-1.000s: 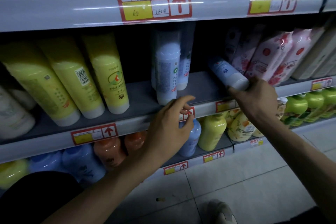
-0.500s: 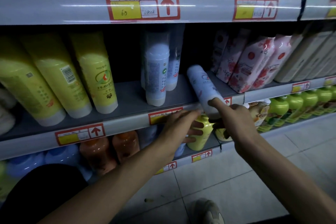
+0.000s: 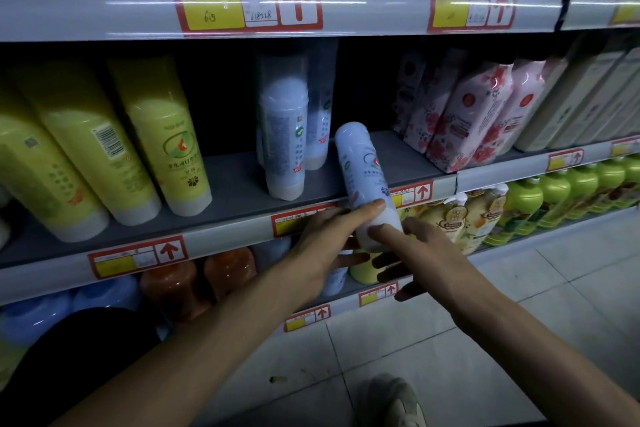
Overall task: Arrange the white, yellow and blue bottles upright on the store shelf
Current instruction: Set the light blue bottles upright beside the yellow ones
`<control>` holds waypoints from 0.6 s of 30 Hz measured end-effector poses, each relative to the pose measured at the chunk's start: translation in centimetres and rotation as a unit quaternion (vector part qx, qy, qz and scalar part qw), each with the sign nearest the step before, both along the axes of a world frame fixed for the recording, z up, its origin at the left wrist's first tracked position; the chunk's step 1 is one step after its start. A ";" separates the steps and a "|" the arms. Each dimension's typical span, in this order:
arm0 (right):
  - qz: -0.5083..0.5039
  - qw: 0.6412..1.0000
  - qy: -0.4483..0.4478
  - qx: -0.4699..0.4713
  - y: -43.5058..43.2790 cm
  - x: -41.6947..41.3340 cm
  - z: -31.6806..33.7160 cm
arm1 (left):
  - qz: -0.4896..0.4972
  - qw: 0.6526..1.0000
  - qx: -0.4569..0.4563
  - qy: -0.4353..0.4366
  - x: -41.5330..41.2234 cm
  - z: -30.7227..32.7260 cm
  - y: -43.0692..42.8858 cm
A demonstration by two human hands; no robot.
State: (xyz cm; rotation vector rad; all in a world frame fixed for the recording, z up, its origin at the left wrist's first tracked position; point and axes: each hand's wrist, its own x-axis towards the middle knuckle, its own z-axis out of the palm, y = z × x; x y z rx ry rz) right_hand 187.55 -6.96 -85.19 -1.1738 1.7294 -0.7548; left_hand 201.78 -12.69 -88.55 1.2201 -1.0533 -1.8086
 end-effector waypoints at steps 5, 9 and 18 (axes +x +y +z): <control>-0.026 1.000 -0.007 -0.002 -0.3 -1.8 -0.5 | -0.040 0.999 -0.021 -0.018 0.8 -0.9 -0.3; -0.068 0.993 -0.100 -0.009 -1.2 -1.8 -0.7 | -0.090 0.988 -0.093 -0.085 0.8 -1.9 0.3; -0.115 0.952 -0.281 -0.033 -0.7 -1.7 -2.0 | -0.089 0.863 -0.404 -0.289 1.8 -1.6 -0.7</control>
